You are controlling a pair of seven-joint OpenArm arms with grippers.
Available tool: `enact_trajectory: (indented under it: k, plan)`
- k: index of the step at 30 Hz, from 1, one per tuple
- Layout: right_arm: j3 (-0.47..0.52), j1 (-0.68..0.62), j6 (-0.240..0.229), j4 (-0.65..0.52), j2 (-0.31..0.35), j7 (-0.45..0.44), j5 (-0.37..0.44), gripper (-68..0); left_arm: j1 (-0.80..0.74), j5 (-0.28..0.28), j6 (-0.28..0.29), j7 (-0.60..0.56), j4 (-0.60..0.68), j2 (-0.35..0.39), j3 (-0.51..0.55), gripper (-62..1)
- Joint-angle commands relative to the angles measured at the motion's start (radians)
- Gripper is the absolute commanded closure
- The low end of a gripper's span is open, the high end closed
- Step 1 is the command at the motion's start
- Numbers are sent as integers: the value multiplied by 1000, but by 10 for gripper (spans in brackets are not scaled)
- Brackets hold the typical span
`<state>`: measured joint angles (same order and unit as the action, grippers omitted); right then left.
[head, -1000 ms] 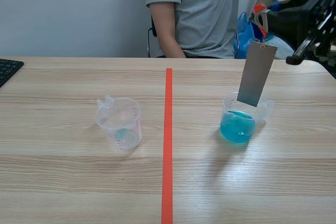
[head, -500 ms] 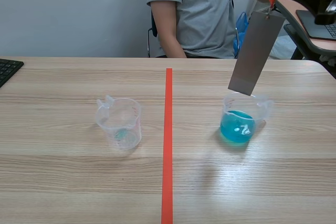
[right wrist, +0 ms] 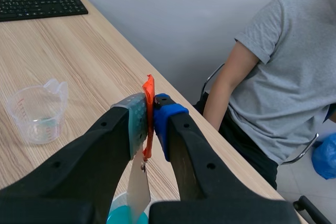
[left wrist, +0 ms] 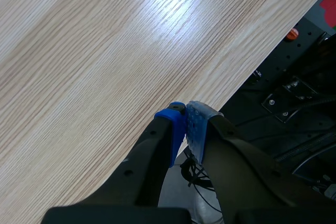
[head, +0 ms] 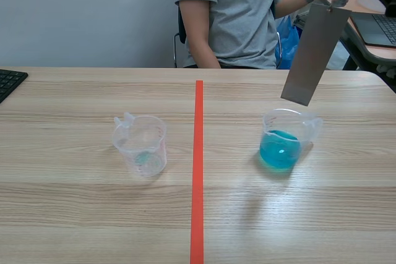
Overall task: Do the redox reaction experiment.
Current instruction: 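Raise the plate and point at it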
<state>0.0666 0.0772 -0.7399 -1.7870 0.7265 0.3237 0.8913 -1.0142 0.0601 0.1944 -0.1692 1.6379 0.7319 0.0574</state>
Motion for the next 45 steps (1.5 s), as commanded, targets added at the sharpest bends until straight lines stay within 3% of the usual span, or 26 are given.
enact_trajectory:
  k: [1,17,24,30,37,45]
  plan:
    - [13,17,-6,-19,19,-11,19,-11,3,3,2,-14,6,-3,-1,-31]
    - [13,17,-6,-19,18,-11,18,-11,3,2,1,-17,26,5,1,-31]
    - [13,17,-6,-19,18,-8,18,-11,3,10,2,-23,124,71,1,-31]
    - [13,17,-6,-19,18,-8,18,-11,11,72,2,-86,233,137,1,-31]
    - [13,17,-6,-19,18,-8,18,-11,138,149,11,-111,284,139,-10,-31]
    - [13,17,-6,-19,16,-7,18,-11,325,165,30,-111,288,138,-129,-31]
